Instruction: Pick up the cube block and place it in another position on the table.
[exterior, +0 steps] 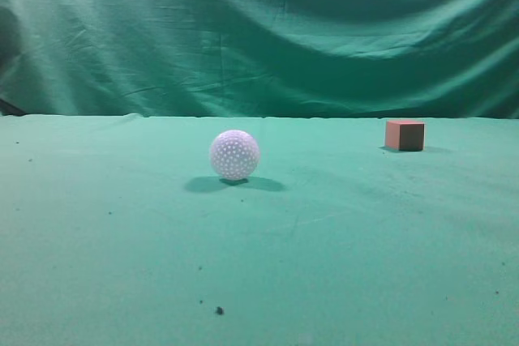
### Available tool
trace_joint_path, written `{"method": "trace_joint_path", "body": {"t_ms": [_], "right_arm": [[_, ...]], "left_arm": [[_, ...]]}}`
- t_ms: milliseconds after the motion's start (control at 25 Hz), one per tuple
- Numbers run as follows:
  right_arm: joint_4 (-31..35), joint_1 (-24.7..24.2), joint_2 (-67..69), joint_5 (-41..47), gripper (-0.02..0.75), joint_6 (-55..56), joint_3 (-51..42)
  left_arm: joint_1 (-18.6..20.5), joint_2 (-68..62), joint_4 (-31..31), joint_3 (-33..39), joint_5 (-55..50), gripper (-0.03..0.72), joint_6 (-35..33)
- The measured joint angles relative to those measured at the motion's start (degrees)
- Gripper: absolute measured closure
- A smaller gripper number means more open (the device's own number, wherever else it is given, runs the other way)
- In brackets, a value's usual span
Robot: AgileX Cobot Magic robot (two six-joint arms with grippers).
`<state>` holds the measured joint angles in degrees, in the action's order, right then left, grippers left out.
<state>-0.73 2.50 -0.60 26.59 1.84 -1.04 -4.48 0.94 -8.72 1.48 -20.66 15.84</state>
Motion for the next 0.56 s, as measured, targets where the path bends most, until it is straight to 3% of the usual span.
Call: {"method": "trace_joint_path", "body": {"t_ms": [560], "right_arm": [[0.0, 0.0, 0.0, -3.8, 0.738, 0.0, -0.3]], "left_arm": [[0.0, 0.0, 0.0, 0.0, 0.0, 0.426, 0.0]]}}
